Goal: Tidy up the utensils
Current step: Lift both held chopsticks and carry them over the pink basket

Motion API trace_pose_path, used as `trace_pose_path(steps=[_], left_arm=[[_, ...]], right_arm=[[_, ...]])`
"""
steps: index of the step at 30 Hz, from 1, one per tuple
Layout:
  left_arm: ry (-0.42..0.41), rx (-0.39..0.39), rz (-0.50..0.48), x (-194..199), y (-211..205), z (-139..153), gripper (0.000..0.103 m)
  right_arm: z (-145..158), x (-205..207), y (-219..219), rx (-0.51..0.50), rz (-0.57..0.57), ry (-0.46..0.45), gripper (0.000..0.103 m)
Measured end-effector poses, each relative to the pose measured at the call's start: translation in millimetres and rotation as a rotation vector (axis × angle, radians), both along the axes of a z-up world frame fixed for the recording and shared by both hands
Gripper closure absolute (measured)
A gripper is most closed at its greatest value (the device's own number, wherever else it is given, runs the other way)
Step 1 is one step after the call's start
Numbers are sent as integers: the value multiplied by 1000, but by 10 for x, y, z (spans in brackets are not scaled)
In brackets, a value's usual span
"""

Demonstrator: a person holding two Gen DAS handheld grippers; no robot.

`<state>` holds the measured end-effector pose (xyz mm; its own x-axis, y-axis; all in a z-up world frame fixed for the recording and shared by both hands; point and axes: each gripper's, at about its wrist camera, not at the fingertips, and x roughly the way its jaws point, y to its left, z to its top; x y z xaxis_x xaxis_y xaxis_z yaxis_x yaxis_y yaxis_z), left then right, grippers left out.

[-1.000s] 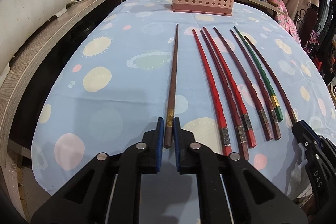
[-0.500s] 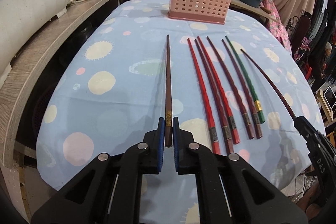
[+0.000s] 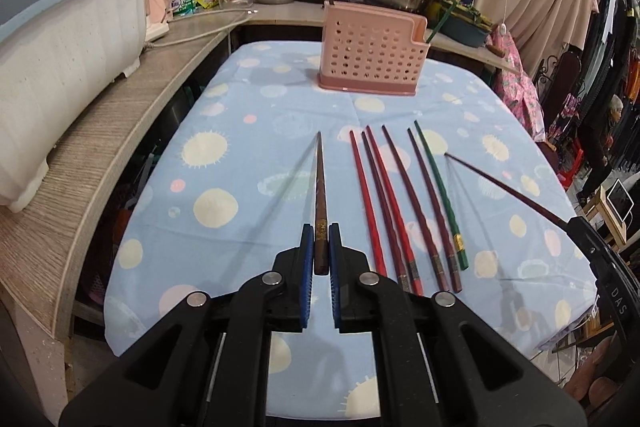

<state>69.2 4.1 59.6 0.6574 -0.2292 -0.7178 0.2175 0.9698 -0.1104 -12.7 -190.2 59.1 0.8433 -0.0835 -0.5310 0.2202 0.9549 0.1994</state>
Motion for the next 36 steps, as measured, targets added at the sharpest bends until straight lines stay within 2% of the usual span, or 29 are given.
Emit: trace_pose_path(steps=[4, 11, 16, 21, 29, 36], left_arm=[[-14, -36, -1, 27, 33, 140, 96], [-80, -50, 13, 126, 49, 453, 96], [-145, -42, 18, 267, 3, 689, 96], [-163, -62, 17, 473, -36, 873, 96], [-194, -91, 8, 856, -110, 1186, 96], [-220, -143, 7, 1241, -161, 1562, 96]], right_arm=[[163, -2, -39, 16, 3, -32, 96], [445, 79, -145, 55, 2, -95, 96], [679, 148, -193, 31, -7, -145, 96], [871, 270, -278, 35, -7, -181, 96], [1227, 613, -420, 26, 1, -243, 96], [1532, 1038, -592, 123, 48, -300, 96]])
